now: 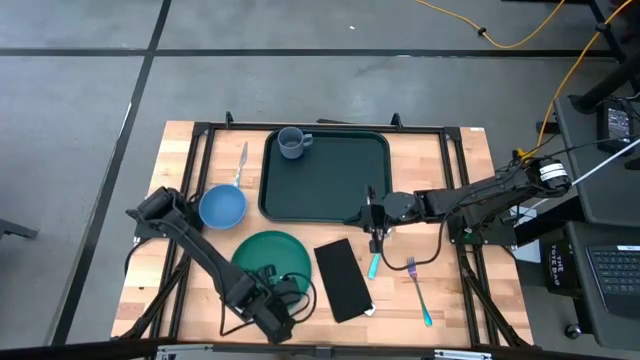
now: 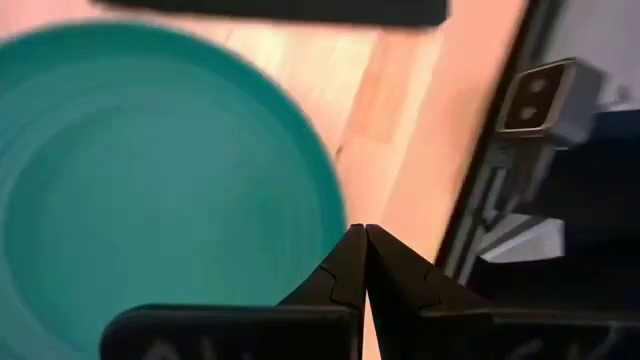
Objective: Set up tray
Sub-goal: Put the green plate to the bottom of the gray cup on the black tray
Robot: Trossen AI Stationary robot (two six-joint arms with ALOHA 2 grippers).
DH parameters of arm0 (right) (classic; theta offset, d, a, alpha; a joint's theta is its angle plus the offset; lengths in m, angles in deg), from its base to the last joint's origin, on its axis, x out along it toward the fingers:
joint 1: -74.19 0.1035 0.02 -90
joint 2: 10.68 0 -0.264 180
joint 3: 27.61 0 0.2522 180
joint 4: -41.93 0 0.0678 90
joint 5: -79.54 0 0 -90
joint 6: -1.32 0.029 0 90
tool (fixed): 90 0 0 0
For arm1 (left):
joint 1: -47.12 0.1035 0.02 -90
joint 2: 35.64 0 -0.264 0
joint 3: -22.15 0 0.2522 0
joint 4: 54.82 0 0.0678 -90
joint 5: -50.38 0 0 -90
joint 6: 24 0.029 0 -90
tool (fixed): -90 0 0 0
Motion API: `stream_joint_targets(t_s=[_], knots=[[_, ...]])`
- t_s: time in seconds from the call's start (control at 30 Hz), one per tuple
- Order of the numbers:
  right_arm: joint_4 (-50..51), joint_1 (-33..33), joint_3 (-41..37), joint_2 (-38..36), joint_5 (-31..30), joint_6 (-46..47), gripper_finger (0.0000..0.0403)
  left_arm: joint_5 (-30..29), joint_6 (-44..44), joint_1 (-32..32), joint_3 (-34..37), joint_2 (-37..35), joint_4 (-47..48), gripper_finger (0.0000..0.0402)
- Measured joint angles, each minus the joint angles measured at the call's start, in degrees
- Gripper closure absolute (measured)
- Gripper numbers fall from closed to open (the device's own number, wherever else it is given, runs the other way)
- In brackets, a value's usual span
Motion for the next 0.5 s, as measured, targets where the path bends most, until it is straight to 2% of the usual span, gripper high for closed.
stream_joint_targets(t_s=[0.23, 0.5], knots=[[0.25, 0.00, 0.00, 0.00, 0.02, 1.52, 0.0389, 4.91, -5.51, -0.32, -0.51, 1.66, 1.20, 0.0401], [0.34, 0.00, 0.00, 0.00, 0.02, 2.87, 0.0380, 5.82, -3.55, -0.57, -0.51, 1.65, 0.78, 0.0396]])
